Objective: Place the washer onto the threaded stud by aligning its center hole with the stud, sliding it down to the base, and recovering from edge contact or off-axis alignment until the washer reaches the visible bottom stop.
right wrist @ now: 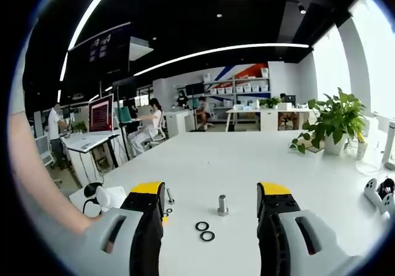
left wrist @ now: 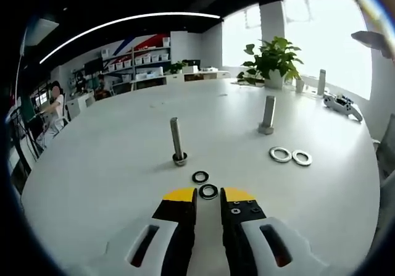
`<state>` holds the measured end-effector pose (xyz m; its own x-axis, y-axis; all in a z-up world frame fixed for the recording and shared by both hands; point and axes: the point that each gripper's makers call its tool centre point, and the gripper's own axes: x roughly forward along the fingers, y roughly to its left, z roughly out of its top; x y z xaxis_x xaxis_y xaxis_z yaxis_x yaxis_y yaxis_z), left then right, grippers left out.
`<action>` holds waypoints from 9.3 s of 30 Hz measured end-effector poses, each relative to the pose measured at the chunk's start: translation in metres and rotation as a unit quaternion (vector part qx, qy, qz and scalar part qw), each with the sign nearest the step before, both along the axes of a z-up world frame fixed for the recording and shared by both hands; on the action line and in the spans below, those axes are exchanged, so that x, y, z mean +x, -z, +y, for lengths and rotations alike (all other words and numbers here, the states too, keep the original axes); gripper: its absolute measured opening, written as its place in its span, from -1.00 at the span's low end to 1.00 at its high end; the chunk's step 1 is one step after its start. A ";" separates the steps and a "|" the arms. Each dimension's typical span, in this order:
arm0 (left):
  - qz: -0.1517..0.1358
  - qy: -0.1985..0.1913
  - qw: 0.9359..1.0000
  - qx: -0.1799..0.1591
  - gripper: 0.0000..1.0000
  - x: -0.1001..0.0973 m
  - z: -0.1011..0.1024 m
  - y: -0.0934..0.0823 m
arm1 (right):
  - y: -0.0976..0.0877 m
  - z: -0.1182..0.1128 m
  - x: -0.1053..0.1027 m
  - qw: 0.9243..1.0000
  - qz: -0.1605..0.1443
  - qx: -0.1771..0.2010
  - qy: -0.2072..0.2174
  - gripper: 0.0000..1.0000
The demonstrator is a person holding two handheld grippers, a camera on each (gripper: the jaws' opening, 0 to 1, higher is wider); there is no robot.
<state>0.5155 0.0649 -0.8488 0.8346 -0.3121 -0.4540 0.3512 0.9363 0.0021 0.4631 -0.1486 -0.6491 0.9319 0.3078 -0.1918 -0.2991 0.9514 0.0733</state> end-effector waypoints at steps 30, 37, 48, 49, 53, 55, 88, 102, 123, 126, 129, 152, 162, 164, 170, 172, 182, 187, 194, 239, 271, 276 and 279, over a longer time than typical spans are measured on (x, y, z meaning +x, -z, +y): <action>0.008 0.010 1.000 0.006 -0.77 0.003 0.000 0.002 | 0.001 -0.002 0.000 1.000 0.005 -0.001 0.004 0.23; 0.009 0.014 1.000 0.004 -0.84 0.004 -0.001 0.001 | 0.003 -0.004 0.001 1.000 0.006 -0.001 0.002 0.22; 0.015 0.013 1.000 0.011 -0.84 -0.001 0.001 0.001 | 0.004 -0.003 0.001 1.000 0.006 -0.002 0.002 0.22; 0.016 0.012 1.000 0.014 -0.84 -0.002 0.002 0.001 | 0.003 -0.003 0.001 1.000 0.006 -0.001 0.002 0.22; 0.017 0.008 1.000 0.014 -0.84 -0.004 0.005 -0.001 | 0.003 -0.002 0.001 1.000 0.005 -0.001 0.002 0.22; 0.015 0.007 1.000 0.014 -0.84 -0.004 0.006 -0.003 | 0.003 -0.003 0.001 1.000 0.005 -0.002 0.002 0.22; -0.022 0.026 0.999 0.023 -0.84 0.032 0.017 -0.066 | 0.002 0.000 0.000 1.000 0.004 -0.008 -0.001 0.22; -0.001 0.028 0.999 0.036 -0.84 0.050 0.021 -0.073 | -0.001 -0.001 -0.001 1.000 0.000 -0.007 0.003 0.22; 0.034 0.049 0.997 0.051 -0.84 0.055 0.012 -0.063 | 0.002 -0.006 0.001 1.000 -0.002 -0.007 0.006 0.21; 0.036 0.048 0.997 0.057 -0.84 0.054 0.012 -0.061 | 0.002 -0.005 0.001 1.000 -0.002 -0.009 0.005 0.21; 0.038 0.049 0.996 0.060 -0.84 0.054 0.012 -0.060 | 0.002 -0.006 0.001 1.000 -0.003 -0.009 0.005 0.21; 0.034 0.058 0.996 0.062 -0.81 0.053 0.005 -0.060 | 0.001 -0.007 0.001 1.000 -0.003 -0.003 0.009 0.21; 0.030 0.052 0.996 0.058 -0.79 0.054 0.008 -0.061 | -0.001 -0.007 0.001 1.000 -0.005 -0.001 0.010 0.21; 0.031 0.050 0.997 0.052 -0.78 0.053 0.008 -0.062 | -0.001 -0.007 0.001 1.000 -0.004 -0.001 0.009 0.21; 0.026 0.045 0.998 0.044 -0.76 0.052 0.010 -0.065 | 0.000 -0.007 0.001 1.000 -0.005 -0.003 0.009 0.21; 0.024 0.043 0.998 0.042 -0.76 0.051 0.010 -0.067 | 0.000 -0.006 0.002 1.000 -0.004 -0.002 0.009 0.21; 0.016 0.036 0.999 0.025 -0.74 0.040 0.013 -0.080 | 0.000 -0.004 0.001 1.000 -0.006 -0.008 0.005 0.21; 0.013 0.041 0.999 0.019 -0.73 0.028 0.012 -0.085 | -0.002 0.000 -0.001 1.000 -0.009 -0.010 -0.001 0.22; 0.005 0.043 0.999 0.006 -0.70 0.015 0.012 -0.094 | -0.004 0.000 -0.002 1.000 -0.011 -0.010 0.001 0.22; -0.022 0.033 0.998 -0.047 -0.67 -0.030 0.031 -0.094 | -0.004 -0.002 -0.003 1.000 -0.011 -0.025 0.008 0.24; 0.033 0.033 0.999 -0.021 -0.66 -0.050 0.028 -0.030 | -0.004 -0.007 -0.002 1.000 -0.009 -0.019 0.017 0.23; 0.042 0.029 0.999 -0.016 -0.66 -0.051 0.031 -0.022 | -0.004 -0.006 -0.002 1.000 -0.010 -0.019 0.015 0.23; 0.047 0.029 0.998 -0.012 -0.66 -0.052 0.031 -0.016 | -0.004 -0.004 -0.002 1.000 -0.009 -0.022 0.012 0.23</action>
